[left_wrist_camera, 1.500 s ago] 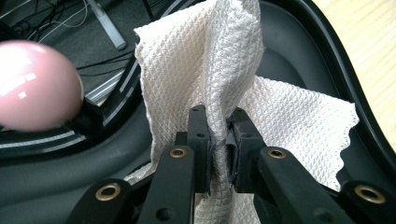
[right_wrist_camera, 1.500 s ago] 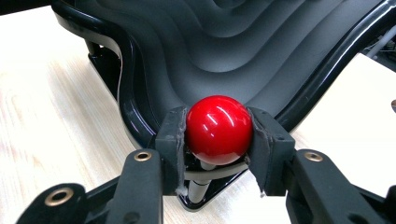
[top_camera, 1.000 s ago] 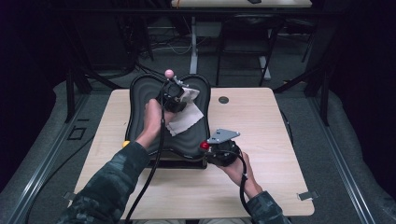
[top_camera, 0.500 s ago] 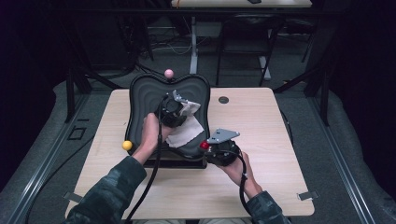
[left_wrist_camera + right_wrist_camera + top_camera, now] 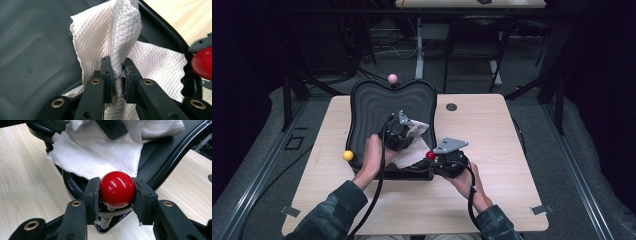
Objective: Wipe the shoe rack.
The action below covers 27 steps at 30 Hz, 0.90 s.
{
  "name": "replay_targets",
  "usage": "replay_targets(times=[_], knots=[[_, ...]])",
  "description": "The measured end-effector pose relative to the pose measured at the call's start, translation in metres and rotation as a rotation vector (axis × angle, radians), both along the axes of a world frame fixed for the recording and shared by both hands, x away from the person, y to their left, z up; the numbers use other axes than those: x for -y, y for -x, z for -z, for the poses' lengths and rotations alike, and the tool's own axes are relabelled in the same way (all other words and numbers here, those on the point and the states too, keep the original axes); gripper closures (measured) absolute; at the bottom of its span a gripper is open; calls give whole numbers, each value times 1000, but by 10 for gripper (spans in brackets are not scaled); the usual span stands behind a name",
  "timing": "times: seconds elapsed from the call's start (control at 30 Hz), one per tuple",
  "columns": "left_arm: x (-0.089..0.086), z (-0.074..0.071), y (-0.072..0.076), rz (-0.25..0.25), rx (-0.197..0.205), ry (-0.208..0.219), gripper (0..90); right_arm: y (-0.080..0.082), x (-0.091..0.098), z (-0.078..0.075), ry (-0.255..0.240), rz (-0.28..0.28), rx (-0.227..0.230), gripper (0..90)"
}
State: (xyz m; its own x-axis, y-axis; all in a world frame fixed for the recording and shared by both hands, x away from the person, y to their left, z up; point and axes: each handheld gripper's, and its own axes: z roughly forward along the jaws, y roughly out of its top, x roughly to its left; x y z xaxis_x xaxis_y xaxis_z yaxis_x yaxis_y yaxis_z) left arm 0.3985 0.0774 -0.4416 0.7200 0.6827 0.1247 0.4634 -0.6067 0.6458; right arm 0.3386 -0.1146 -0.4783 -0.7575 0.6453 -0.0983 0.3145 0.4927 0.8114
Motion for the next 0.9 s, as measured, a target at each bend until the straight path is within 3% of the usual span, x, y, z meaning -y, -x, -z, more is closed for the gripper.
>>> replay_targets(times=[0.53,0.73,0.9], knots=[[7,6,9,28,4,17,814,0,0,0,5,0,1,596],[8,-2,-7,7,12,32,815,0,0,0,4,0,1,596],[12,-16,-32,-24,25,31,815,0,0,-1,16,9,4,596]])
